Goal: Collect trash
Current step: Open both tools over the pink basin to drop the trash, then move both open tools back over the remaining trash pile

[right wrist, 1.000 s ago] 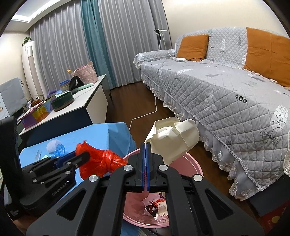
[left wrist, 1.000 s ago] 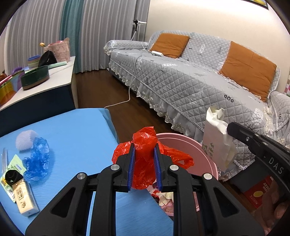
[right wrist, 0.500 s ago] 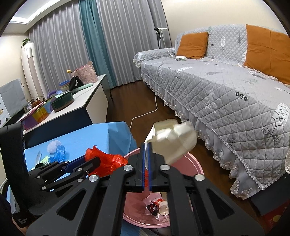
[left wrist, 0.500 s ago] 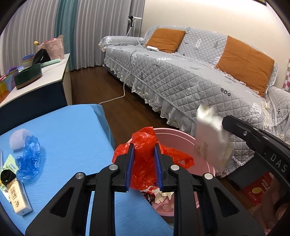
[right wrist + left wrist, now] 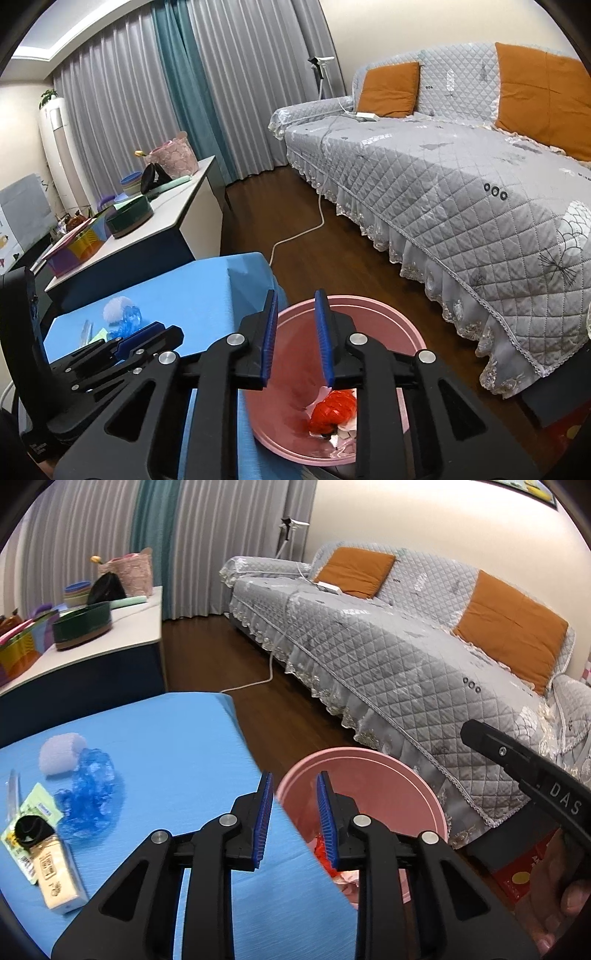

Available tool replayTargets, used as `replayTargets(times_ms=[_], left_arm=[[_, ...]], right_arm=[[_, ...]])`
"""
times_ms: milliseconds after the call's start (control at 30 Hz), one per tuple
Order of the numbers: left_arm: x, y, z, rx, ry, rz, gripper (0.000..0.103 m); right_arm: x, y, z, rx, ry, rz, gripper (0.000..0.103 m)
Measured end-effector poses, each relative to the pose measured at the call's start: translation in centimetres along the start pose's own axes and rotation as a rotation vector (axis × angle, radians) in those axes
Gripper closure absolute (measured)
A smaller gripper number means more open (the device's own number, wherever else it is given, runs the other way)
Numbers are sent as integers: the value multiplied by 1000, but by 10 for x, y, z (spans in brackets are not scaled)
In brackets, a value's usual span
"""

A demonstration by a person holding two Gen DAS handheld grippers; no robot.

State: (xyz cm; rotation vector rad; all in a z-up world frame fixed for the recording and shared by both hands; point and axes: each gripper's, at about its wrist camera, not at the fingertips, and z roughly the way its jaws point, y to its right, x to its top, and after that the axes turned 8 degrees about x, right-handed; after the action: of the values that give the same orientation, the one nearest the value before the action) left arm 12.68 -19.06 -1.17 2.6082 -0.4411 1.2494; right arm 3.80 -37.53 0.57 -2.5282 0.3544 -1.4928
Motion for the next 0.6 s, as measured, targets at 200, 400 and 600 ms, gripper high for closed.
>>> replayTargets(times_ms=[200, 400, 600], left_arm=[[4, -27, -17, 27, 34, -31, 78], [4, -64, -31, 73, 49, -80, 78], [-1, -111, -46, 139, 64, -138, 78]], right_arm=[[0, -23, 6, 24, 3, -19, 81], [-1, -57, 15, 69, 7, -43, 81], [-10, -99, 27, 129, -10, -92, 81]])
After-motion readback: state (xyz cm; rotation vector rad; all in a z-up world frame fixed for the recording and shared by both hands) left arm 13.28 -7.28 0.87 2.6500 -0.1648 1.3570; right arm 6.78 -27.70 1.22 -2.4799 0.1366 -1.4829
